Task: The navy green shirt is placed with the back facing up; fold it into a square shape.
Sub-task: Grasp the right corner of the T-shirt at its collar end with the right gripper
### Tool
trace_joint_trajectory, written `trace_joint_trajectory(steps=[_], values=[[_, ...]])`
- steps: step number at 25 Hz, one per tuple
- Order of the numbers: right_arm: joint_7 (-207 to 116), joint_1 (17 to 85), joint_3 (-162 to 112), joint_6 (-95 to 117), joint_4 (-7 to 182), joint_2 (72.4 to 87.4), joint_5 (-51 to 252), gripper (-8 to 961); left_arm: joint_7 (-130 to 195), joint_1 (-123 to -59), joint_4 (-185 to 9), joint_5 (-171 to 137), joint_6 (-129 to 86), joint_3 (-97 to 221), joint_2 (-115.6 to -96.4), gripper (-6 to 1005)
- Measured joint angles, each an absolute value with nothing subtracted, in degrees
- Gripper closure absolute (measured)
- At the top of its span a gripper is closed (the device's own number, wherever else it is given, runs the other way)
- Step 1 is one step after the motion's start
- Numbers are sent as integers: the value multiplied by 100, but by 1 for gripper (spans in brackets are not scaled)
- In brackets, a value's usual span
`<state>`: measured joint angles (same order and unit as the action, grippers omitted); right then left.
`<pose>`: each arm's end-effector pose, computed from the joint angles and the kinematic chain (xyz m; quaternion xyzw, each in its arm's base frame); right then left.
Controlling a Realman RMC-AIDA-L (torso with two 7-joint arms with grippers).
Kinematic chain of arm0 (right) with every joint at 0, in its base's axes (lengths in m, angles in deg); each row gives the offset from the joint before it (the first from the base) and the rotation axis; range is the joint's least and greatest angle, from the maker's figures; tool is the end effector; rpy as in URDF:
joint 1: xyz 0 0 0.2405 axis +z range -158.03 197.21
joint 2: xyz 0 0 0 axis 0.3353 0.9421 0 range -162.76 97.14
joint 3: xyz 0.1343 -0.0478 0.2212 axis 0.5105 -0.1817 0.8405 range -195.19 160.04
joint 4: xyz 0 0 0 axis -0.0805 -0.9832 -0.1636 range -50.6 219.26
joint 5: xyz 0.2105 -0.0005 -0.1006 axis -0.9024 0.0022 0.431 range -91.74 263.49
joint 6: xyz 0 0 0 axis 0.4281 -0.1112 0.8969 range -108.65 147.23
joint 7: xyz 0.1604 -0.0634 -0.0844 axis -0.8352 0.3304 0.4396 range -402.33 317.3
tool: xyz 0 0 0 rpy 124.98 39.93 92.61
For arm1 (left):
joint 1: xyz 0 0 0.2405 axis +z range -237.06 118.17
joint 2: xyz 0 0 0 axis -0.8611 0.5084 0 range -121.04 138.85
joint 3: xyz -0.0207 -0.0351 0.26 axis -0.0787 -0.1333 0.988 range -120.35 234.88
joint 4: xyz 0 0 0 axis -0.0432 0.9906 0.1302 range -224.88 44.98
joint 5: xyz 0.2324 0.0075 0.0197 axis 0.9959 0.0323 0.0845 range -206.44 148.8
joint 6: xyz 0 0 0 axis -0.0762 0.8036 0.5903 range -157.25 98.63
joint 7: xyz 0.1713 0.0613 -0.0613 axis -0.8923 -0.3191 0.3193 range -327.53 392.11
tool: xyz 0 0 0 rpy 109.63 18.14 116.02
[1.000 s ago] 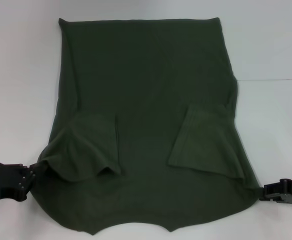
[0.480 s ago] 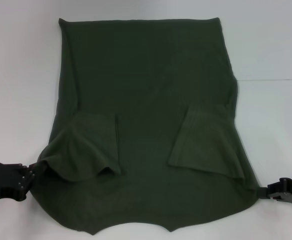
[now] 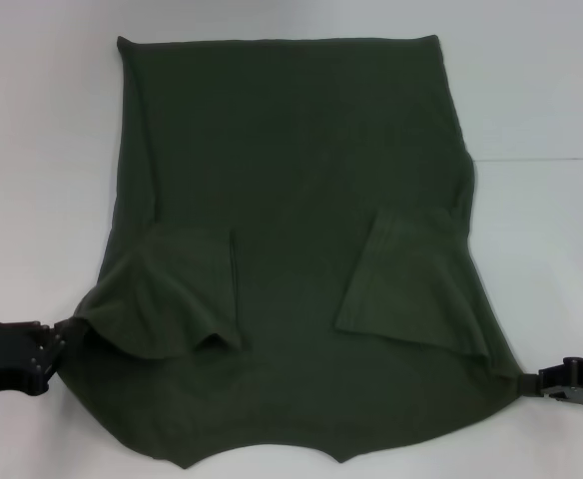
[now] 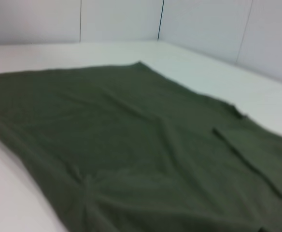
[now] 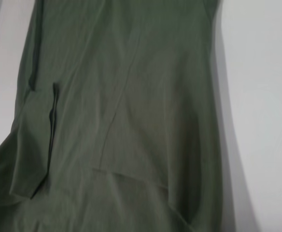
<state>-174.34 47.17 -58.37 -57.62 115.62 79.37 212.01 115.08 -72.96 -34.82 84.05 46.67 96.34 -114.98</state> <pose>0.3688 0.3581 -0.0264 -0.7174 0.6686 0.1429 0.1340 -0.3512 0.3434 0.0030 -0.8791 -0.3022 -0.1746 0.3246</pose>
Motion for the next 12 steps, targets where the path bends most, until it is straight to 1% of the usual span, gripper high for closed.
trace_joint_trajectory(steps=[5,12], values=[[-16889,4563,-5318,-5916,11600,8037,21182,919,11764,-7294,-3425,8345,5251,9243,-11470,939],[-16091,4309,-4637,-6275,11607,8103,21181,910,11959,-7157,-3378,8376,5679,8924,-11458,937]])
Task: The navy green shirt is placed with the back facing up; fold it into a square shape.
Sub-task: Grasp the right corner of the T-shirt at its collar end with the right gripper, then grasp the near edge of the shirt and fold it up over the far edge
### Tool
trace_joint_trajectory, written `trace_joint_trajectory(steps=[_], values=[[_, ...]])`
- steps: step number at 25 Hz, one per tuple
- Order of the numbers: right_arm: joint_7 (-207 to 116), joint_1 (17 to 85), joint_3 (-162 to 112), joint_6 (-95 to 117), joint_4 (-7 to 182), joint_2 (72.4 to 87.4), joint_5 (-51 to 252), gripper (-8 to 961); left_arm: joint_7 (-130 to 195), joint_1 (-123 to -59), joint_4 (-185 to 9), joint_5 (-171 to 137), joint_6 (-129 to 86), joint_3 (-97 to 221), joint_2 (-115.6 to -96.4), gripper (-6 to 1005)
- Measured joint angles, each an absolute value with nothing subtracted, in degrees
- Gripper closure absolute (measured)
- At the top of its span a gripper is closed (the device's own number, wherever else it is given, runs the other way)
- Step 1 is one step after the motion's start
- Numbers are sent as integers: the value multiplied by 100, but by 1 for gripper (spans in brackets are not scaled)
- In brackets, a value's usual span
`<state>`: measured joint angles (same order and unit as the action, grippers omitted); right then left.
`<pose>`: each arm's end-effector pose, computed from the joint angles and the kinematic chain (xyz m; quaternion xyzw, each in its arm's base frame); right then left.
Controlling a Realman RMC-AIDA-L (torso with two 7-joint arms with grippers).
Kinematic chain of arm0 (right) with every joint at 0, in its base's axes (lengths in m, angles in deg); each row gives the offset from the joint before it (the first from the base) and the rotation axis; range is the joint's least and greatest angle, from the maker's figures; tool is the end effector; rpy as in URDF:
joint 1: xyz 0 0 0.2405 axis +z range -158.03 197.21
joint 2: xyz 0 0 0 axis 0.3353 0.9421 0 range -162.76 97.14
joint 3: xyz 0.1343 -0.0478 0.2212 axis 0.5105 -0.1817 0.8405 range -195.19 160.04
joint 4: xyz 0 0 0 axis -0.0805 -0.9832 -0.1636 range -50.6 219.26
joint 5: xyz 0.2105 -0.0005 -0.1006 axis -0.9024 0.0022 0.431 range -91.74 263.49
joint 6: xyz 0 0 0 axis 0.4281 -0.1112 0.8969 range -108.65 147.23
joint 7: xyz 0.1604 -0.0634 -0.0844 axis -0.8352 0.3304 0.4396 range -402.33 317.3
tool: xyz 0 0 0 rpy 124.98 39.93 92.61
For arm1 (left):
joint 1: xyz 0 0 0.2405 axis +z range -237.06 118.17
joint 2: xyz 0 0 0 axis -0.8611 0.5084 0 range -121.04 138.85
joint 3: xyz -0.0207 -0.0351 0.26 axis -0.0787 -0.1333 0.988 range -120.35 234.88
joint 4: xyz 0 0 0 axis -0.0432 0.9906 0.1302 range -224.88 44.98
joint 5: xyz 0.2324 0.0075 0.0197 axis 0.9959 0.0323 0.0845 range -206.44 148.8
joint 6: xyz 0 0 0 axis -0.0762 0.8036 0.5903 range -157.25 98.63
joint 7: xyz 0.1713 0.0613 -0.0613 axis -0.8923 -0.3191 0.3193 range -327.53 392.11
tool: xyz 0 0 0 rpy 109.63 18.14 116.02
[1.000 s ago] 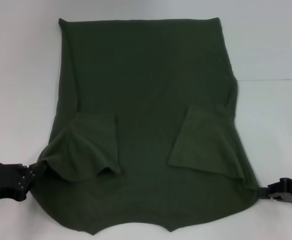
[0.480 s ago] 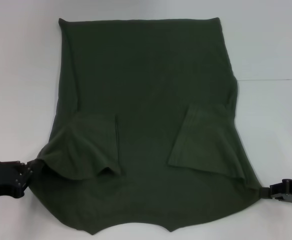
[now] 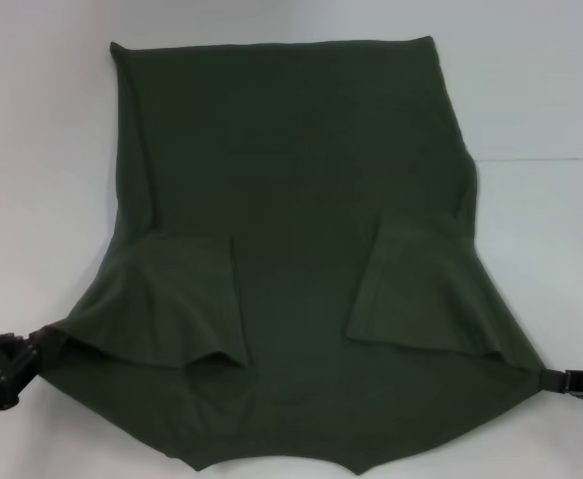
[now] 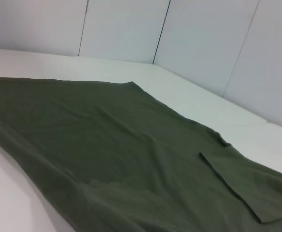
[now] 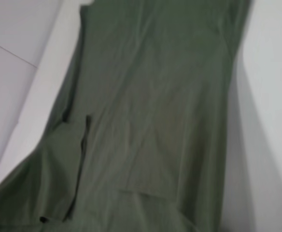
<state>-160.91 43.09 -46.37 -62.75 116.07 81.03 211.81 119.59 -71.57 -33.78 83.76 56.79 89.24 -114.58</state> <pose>0.3797 0.3342 -0.0132 -0.7335 0.6269 0.2142 0.1516 -0.3509 0.3175 0.0237 -0.8604 -0.3417 -0.2302 0.2998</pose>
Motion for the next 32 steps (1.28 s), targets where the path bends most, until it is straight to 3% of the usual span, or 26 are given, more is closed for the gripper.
trace_joint_trajectory(steps=[18,32], values=[[-14649,3498,-3403,-7537,11603,8185,21178,888,12193,-6651,-3753,8388,6737,8296,-11423,932],[-14425,3065,-2897,-7989,11605,8126,21181,870,12162,-6585,-4114,8384,6976,8182,-11340,927]])
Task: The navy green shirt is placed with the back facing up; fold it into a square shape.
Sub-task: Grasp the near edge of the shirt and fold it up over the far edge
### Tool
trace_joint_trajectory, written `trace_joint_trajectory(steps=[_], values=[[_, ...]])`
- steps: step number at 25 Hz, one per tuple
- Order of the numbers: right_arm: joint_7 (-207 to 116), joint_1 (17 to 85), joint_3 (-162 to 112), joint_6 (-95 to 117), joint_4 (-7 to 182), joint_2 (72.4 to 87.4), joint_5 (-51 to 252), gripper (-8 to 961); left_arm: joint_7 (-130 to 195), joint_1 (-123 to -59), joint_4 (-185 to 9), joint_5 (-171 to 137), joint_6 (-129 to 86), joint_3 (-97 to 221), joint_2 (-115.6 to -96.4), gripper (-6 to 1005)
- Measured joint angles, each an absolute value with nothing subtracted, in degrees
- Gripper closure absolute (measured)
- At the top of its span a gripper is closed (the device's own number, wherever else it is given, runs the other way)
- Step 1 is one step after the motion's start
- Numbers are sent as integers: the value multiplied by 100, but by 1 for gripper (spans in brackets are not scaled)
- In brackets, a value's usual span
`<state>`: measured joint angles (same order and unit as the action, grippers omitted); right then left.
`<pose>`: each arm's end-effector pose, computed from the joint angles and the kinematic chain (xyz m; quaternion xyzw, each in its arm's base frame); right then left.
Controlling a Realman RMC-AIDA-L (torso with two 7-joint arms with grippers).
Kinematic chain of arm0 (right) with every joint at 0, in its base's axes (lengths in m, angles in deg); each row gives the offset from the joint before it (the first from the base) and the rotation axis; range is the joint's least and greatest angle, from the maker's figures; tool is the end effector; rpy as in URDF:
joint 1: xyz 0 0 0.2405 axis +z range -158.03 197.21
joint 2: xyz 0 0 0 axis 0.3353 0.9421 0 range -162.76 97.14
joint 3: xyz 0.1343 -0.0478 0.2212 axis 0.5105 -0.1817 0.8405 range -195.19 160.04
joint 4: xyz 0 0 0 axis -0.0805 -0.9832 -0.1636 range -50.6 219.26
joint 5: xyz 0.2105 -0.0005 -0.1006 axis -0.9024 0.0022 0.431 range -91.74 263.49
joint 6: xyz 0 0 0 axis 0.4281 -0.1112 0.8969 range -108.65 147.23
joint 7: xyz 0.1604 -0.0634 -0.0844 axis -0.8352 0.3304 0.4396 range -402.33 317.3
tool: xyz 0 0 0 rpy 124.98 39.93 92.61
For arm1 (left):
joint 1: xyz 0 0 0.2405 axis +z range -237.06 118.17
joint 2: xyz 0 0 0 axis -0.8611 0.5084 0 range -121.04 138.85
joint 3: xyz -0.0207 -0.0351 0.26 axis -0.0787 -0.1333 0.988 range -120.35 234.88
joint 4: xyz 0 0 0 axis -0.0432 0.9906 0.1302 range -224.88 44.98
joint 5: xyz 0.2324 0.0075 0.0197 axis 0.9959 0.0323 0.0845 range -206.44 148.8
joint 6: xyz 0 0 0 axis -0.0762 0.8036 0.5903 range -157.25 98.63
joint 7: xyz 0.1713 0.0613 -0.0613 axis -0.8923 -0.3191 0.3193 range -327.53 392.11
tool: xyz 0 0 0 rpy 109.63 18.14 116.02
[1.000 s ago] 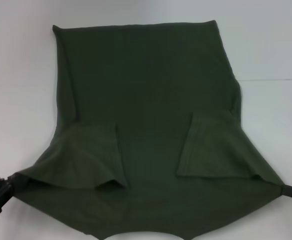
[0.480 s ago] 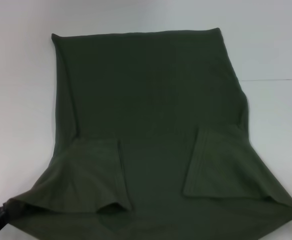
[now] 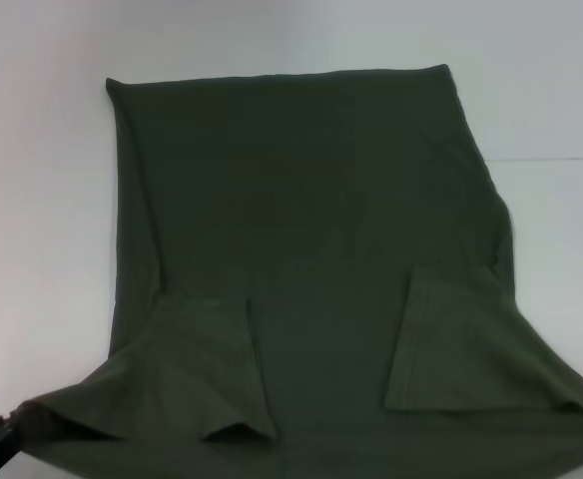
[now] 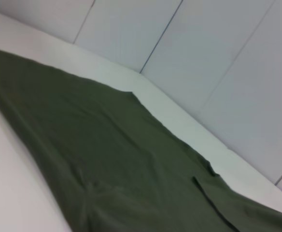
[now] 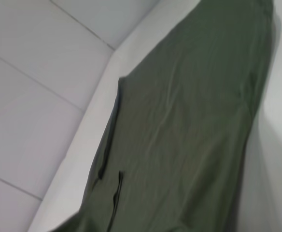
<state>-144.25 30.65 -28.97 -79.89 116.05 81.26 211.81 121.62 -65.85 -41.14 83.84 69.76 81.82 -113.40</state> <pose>0.4060 0.2351 0.0220 -0.7217 0.5863 0.3250 0.1726 -0.3689 0.2453 0.0181 -0.8188 -0.4245 -0.3063 0.2355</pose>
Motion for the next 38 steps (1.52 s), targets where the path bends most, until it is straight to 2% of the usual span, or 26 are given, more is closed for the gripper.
trace_joint_trajectory(steps=[2,9,11,14,18,23,28,29,36,38], values=[[-14406,3182,-2762,-7987,11587,8126,21178,868,12160,-6649,-4147,8383,6956,8181,-11327,927],[-14394,3987,-2381,-7742,11565,8153,21165,859,12210,-7688,-4755,8347,6549,8159,-11021,924],[-14415,4265,-2381,-7515,11556,8138,21165,857,12240,-7826,-4824,8345,6427,8156,-10988,924],[-14454,4661,-2402,-7085,11554,8104,21164,853,12486,-8491,-5144,8341,5551,8153,-10864,923],[-14499,5190,-2435,-6365,11546,8075,21164,848,12671,-8924,-5370,8320,4869,8152,-10766,922],[-14645,5938,-2797,-5104,11544,8058,21157,842,12945,-9420,-5455,8172,4075,8152,-10756,920],[-14978,6376,-3383,-4152,11538,8039,21152,835,13013,-9765,-5500,8165,3501,8186,-10785,919],[-15065,6459,-3511,-3947,11537,8037,21152,834,13018,-9990,-5593,8154,3164,8184,-10790,918],[-15368,6828,-4080,-2934,11464,8037,21086,826,12851,-10437,-5815,8090,2305,8220,-10824,916],[-15349,6872,-4124,-2706,11301,8038,21025,823,12618,-10539,-6047,8044,1884,8222,-10915,915]])
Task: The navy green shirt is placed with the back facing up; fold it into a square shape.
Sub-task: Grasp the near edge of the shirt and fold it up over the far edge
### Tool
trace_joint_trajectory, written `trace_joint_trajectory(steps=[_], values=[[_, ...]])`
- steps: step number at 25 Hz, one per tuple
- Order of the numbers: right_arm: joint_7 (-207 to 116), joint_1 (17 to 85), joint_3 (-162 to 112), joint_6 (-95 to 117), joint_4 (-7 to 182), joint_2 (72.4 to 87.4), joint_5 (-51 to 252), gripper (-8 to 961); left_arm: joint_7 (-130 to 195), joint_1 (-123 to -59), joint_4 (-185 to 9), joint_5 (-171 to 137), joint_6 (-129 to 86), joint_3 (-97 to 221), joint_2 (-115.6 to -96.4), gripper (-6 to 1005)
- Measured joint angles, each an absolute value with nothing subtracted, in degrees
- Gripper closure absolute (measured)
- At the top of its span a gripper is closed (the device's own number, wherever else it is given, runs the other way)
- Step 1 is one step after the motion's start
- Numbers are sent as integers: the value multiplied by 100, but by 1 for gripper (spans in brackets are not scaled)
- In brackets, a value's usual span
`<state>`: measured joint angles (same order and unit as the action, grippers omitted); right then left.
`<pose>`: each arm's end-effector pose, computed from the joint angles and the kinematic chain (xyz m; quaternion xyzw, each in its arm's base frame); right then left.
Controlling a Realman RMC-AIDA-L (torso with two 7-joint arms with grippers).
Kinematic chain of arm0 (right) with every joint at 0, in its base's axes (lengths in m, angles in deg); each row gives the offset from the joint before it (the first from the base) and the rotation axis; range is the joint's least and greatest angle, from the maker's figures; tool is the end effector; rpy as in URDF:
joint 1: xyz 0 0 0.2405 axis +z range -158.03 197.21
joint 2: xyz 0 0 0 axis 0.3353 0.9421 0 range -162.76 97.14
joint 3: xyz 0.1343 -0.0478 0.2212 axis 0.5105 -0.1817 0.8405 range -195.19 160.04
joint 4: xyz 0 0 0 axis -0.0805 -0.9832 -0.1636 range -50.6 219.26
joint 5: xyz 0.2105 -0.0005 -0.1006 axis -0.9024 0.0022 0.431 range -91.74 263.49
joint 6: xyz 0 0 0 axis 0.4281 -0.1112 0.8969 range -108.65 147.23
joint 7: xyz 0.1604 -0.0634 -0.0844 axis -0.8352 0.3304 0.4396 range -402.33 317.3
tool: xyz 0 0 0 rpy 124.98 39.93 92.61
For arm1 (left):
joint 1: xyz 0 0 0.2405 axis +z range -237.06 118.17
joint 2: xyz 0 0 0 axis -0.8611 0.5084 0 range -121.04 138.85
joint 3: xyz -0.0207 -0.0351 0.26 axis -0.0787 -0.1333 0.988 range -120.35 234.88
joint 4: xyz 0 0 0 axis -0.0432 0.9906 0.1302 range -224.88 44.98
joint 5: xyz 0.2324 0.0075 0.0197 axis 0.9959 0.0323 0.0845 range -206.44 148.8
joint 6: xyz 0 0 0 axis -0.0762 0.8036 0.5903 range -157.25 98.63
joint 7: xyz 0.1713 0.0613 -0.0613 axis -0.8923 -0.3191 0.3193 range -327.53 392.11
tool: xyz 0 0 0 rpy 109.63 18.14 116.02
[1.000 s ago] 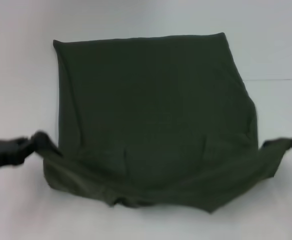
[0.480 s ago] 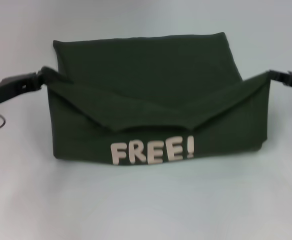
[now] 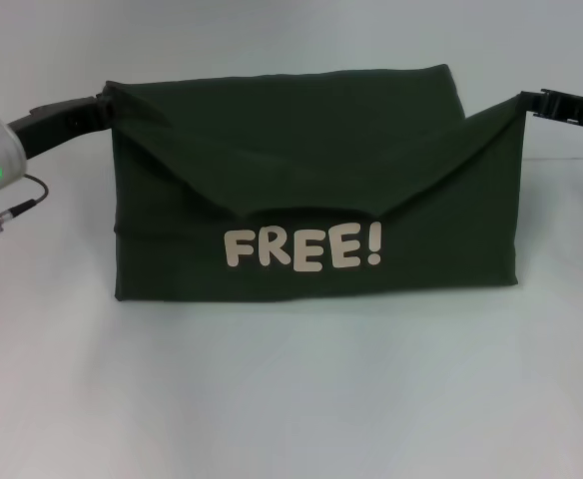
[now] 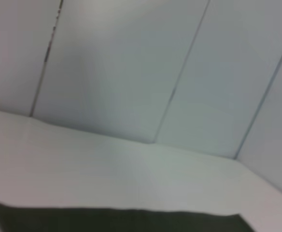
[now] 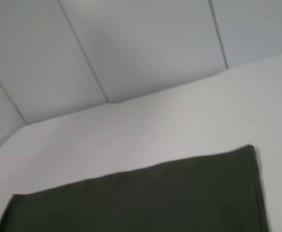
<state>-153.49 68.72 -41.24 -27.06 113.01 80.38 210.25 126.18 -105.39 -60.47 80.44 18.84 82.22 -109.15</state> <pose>0.2756 0.5444 0.0432 -0.7496 0.4665 0.2440 0.4012 -0.2613 0.5291 0.0170 -0.7647 -0.4066 -0.2962 0.4027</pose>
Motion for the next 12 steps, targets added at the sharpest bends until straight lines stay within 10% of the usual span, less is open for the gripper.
trace_joint_trajectory(steps=[12], values=[[-14597,6893,-4278,-1465,10434,8282,20490,808,11188,-10533,-6529,7427,906,8210,-11487,912]])
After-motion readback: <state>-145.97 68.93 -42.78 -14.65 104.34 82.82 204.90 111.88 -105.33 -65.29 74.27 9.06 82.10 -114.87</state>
